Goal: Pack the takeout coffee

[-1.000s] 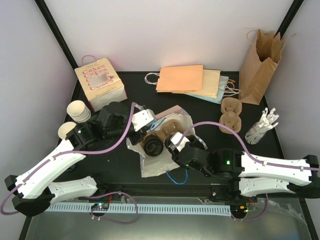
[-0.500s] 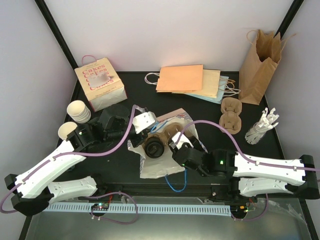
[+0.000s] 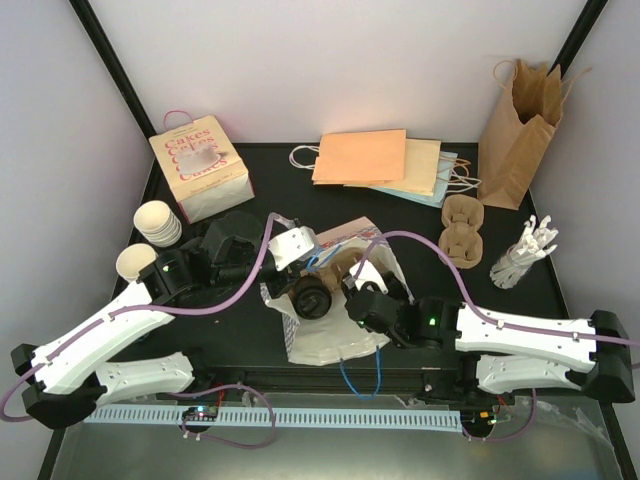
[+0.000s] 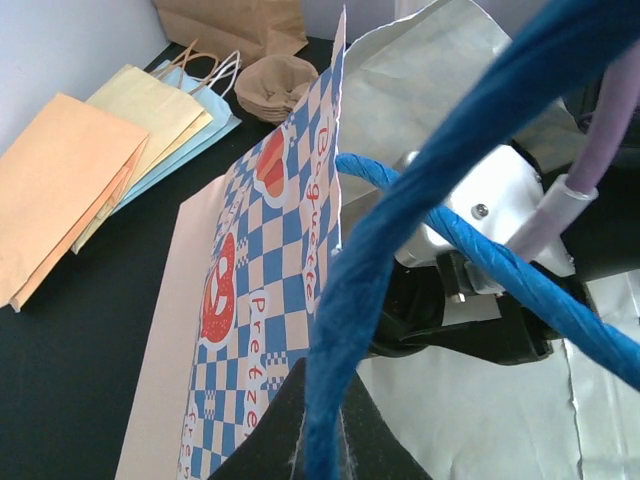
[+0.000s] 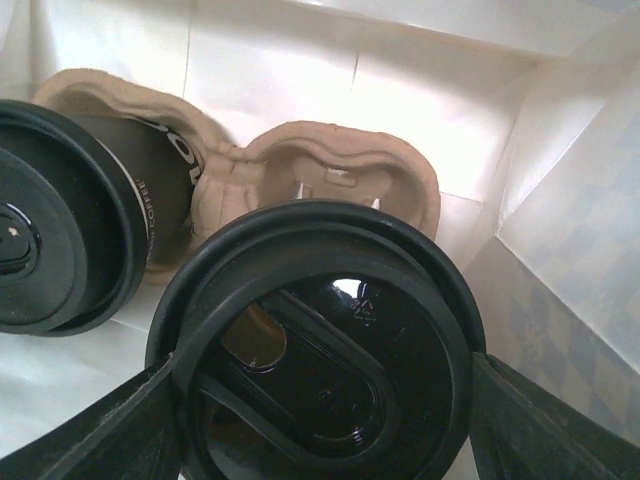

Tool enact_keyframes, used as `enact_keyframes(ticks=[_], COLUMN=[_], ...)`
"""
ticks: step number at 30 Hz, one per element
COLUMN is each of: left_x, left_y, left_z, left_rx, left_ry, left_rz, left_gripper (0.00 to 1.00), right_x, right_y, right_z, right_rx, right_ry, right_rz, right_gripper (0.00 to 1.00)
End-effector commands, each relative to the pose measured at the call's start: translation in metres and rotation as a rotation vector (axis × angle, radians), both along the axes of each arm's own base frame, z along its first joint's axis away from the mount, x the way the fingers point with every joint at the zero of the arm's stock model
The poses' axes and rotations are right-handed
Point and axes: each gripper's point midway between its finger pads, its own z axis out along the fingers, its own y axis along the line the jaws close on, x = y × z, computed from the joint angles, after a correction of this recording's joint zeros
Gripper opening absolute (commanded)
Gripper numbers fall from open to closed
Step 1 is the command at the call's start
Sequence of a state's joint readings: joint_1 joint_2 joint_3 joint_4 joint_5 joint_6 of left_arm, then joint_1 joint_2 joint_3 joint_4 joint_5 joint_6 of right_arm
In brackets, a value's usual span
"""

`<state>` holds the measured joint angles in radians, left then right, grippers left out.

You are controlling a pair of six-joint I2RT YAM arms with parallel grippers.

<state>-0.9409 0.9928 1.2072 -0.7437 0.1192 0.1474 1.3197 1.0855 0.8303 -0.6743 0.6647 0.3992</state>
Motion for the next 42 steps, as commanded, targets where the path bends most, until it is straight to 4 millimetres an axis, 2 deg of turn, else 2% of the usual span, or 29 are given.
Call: enact_keyframes(ticks=[1, 9, 18, 23, 33, 42], left_x=[-0.003, -0.010, -0.006, -0.004, -0.005, 0.001], left_y=[-0.010, -0.013, -0.015, -0.017, -0.019, -0.022], left_z=[0.020, 0.022, 0.012, 0.010, 0.009, 0.006], left_rx=[-0.079, -0.098, -0.066, -0.057, -0.064, -0.060], left_ry=[-0.021, -0.002, 0.015, 0.025, 0.040, 0.050], left_rz=[-0.028, -0.058, -0.043, -0.040, -0.043, -0.016], left_gripper=[0.01, 0.02, 0.01, 0.02, 0.02, 0.02], right_x=[0.014, 0.034, 0.038, 0.039, 0.043, 0.049], right_y=[0.009, 0.015, 0.013, 0.008, 0.003, 0.017], right_z=[0.011, 0.008, 0.032, 0.037, 0.017, 0.018], right_rx=[0.090, 0.080, 0.146, 0.149, 0.046, 0.056], right_ry=[-0.048, -0.070, -0.138, -0.181, -0.177, -0.252], right_rz=[-0.039, -0.072, -0.079, -0.067, -0.094, -0.040], right_gripper=[0.53, 0.53, 0.53, 0.53, 0.53, 0.53])
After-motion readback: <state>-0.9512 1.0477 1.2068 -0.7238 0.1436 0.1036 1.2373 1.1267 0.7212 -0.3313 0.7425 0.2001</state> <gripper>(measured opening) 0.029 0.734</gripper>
